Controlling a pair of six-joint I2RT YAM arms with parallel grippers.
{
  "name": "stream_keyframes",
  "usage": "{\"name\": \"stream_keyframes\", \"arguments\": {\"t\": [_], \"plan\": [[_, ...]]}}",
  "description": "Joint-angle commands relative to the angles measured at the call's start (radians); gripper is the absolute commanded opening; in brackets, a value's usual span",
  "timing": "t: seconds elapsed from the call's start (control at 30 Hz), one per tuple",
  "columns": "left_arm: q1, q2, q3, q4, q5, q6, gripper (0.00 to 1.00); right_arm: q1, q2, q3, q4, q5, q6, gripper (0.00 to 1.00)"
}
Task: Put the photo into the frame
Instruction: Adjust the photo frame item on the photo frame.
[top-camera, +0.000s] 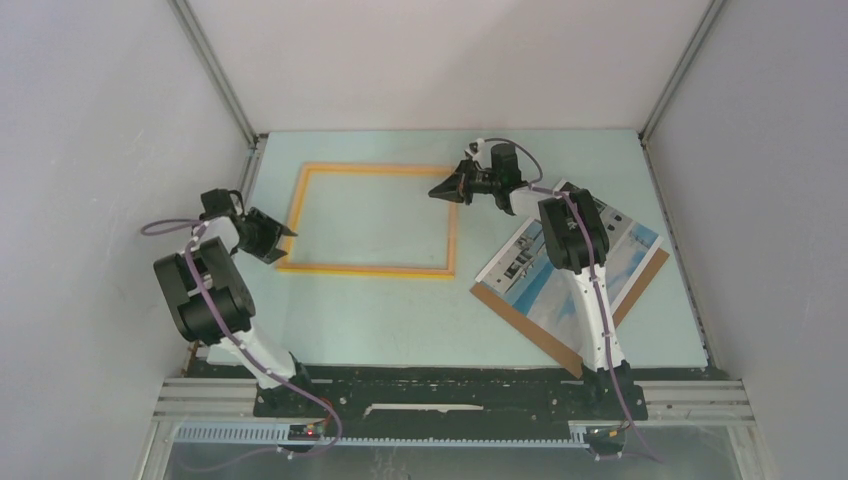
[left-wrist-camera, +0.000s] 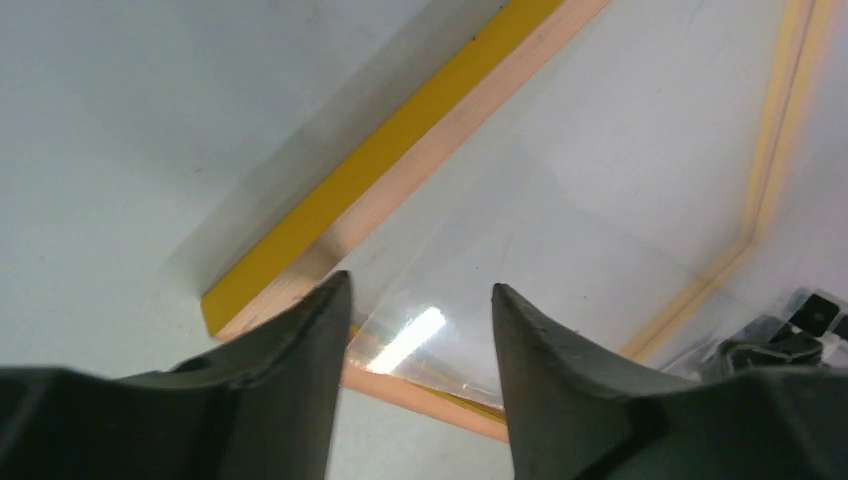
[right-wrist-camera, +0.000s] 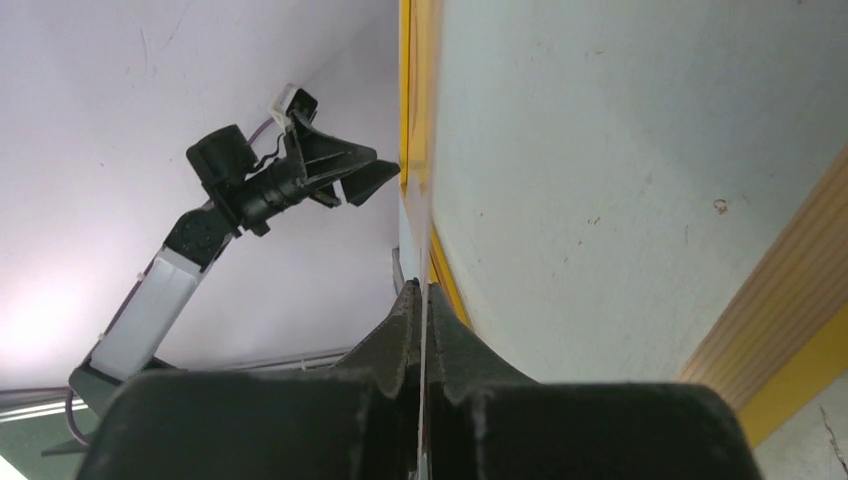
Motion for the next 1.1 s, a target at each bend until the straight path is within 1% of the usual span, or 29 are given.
{"name": "stream_keyframes", "arguments": {"t": [0.0, 0.17, 0.23, 0.33, 0.43, 0.6, 0.8, 0.97, 1.07], "plan": [[0.02, -0.115, 0.013, -0.045, -0.085, 0.04, 0.64, 0.01, 0.008, -0.013, 0.087, 0.059, 0.04, 0.0], [0.014, -0.151, 0.05, -0.042, -0.139, 0.054, 0.78, 0.012, 0.008, -0.03, 0.118, 0.069, 0.064, 0.0], [0.005, -0.13, 0.082, -0.033, -0.164, 0.053, 0.84, 0.013, 0.011, -0.03, 0.123, 0.07, 0.074, 0.0], [-0.016, -0.062, 0.158, -0.035, -0.237, 0.081, 0.88, 0.013, 0.026, -0.028, 0.133, 0.063, 0.106, 0.0], [-0.013, 0.028, 0.208, -0.021, -0.248, 0.073, 0.89, 0.016, 0.028, -0.036, 0.159, 0.061, 0.145, 0.0], [-0.024, 0.102, 0.205, 0.01, -0.201, 0.058, 0.88, 0.022, 0.009, -0.064, 0.198, 0.079, 0.187, 0.0], [-0.027, 0.13, 0.154, 0.056, -0.089, 0.005, 0.86, 0.017, -0.006, -0.126, 0.269, 0.106, 0.262, 0.0], [-0.027, 0.111, 0.081, 0.102, -0.026, -0.034, 0.85, 0.022, -0.022, -0.164, 0.314, 0.129, 0.291, 0.0], [-0.028, 0.102, 0.061, 0.108, -0.015, -0.043, 0.84, 0.024, -0.021, -0.18, 0.354, 0.135, 0.322, 0.0]]}}
